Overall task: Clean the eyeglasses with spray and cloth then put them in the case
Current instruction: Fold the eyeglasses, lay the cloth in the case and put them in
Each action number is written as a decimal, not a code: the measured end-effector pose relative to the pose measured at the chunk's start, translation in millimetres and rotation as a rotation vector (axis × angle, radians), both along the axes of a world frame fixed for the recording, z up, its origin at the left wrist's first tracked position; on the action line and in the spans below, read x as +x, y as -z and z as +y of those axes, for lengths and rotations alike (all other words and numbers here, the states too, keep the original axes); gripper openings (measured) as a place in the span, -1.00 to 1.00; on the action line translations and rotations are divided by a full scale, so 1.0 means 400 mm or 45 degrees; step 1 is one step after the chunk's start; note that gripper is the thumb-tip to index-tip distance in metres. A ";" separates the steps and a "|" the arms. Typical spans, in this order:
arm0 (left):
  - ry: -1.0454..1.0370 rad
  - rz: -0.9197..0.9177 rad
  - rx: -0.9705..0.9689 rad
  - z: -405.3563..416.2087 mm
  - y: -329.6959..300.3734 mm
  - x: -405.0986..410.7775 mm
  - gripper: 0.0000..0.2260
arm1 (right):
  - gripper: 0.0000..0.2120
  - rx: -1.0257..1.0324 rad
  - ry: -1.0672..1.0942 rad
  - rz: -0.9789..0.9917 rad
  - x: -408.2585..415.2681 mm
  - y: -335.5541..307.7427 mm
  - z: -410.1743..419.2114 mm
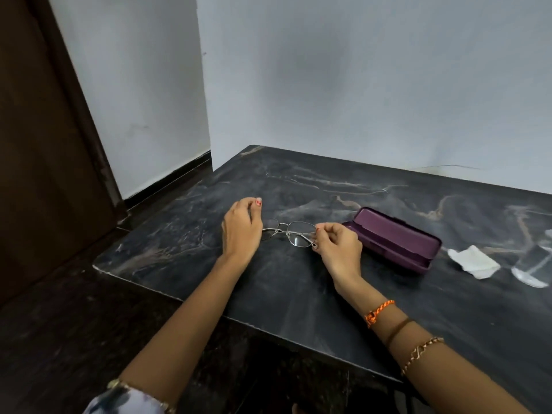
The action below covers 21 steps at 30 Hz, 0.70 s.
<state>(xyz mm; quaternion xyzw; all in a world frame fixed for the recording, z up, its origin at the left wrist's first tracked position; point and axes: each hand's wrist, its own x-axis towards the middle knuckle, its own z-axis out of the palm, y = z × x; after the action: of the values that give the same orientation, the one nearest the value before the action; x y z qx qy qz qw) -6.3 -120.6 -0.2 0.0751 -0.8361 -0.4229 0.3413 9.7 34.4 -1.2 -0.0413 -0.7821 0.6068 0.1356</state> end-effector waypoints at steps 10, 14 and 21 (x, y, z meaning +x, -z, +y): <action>-0.004 -0.066 -0.249 -0.004 0.012 0.000 -0.71 | -0.81 0.101 0.089 0.075 -0.005 0.012 0.009; 0.002 -0.086 -0.283 0.003 0.012 0.004 -0.71 | -0.79 0.138 0.062 0.078 -0.001 0.010 0.012; 0.106 0.031 -0.264 0.008 0.004 0.019 -0.80 | -0.72 0.501 -0.085 0.469 0.036 -0.002 0.003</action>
<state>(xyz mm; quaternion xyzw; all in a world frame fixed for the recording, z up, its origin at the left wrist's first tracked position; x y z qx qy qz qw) 1.5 -117.5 -1.6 -0.0006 -0.8736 -0.3487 0.3395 24.1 35.5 -0.6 0.1227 -0.8482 0.4444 0.2609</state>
